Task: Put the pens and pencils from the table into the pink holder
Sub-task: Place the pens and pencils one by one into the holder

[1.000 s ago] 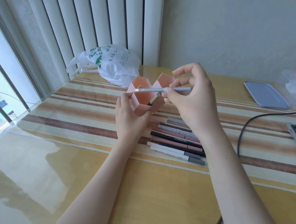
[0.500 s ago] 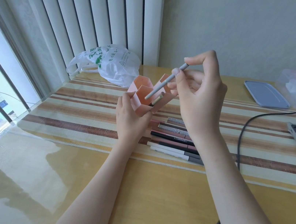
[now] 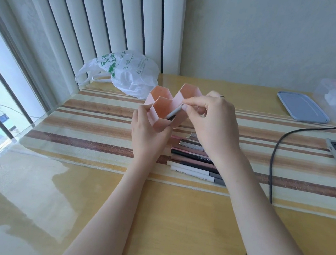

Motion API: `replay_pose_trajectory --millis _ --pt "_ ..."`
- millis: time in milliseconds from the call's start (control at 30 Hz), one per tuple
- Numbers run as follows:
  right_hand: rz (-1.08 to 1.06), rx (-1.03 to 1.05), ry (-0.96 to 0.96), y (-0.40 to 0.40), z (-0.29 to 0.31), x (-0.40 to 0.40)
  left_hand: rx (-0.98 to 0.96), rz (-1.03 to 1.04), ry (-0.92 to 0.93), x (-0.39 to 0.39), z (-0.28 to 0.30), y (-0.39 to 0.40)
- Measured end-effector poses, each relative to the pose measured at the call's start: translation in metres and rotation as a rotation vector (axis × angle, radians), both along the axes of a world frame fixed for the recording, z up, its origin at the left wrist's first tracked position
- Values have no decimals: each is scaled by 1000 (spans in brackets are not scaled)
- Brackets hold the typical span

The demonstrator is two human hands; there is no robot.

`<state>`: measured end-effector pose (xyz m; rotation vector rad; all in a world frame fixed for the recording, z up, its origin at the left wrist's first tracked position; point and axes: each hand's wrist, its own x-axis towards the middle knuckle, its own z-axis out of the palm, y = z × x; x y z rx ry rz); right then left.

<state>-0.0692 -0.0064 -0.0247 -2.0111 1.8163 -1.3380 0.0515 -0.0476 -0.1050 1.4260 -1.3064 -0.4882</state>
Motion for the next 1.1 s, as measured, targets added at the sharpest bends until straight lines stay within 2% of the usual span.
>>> replay_pose_trajectory --millis 100,167,233,333,400,433,567,700,1100 --pt "-30 4 -19 2 7 -8 -4 -5 -2 0 0 0" --pt "-32 87 8 3 12 -15 -1 -4 -1 1 0 0" --pt "51 345 126 8 17 -20 2 -2 -1 1 -1 0" --pt "237 879 406 19 18 -17 7 2 0 1 -1 0" --pt "290 1090 497 21 11 -7 7 2 0 2 -1 0" --pt "272 1120 526 19 6 -4 7 1 2 2 -1 0" --pt "94 1042 706 12 1 -2 18 -7 11 2 0 0" --pt "-17 1129 833 17 6 -7 19 -9 14 2 0 -1" --pt "0 979 757 24 5 11 14 -9 4 2 0 -1"
